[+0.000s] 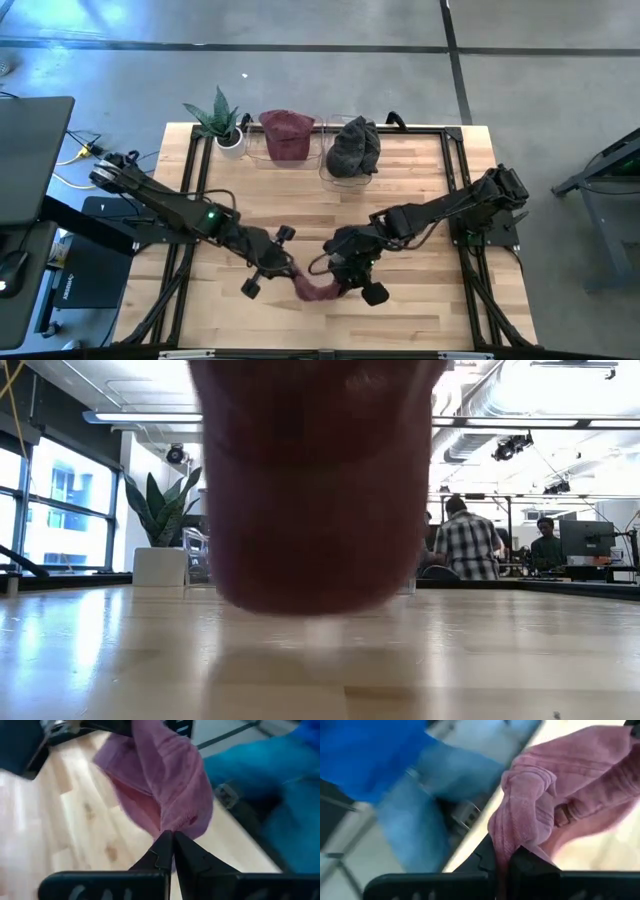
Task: Pick & Place hat
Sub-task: Put the red cap into the left transparent bin
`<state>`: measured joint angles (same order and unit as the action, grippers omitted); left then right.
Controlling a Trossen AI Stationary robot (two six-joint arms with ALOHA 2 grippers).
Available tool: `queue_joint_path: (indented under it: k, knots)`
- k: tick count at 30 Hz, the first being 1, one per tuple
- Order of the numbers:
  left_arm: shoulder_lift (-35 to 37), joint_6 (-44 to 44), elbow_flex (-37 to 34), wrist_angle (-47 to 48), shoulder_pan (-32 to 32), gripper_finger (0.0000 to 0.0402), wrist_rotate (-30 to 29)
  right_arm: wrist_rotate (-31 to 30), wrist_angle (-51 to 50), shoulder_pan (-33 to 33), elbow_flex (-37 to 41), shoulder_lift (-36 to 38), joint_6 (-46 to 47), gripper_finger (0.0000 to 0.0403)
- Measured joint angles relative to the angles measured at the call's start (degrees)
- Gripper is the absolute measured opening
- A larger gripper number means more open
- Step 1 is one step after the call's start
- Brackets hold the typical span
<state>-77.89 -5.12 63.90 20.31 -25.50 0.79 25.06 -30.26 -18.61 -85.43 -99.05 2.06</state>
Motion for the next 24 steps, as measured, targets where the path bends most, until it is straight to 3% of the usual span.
queue_joint_path:
  k: [4,10,14,20,24]
  knots:
    - [2.7,1.56,0.0,-0.56,-0.07,0.0009,2.7,10.62,6.52,2.54,-0.02,-0.21,0.32,0.0003]
    - [4.42,8.29,-1.11,3.0,0.0,0.001,2.21,14.29,6.15,6.31,-0.02,-2.5,2.51,0.0002]
    - [4.33,13.13,-8.07,0.76,0.0,0.001,1.84,17.22,5.88,7.6,0.0,-7.54,3.12,0.0004]
    - [4.99,18.81,-20.28,-13.7,4.02,0.001,3.72,24.55,6.13,10.92,0.06,-14.66,3.52,0.0004]
    - [7.68,18.94,-23.34,-16.4,7.27,0.001,5.59,26.55,7.56,14.41,0.11,-16.34,3.4,0.0008]
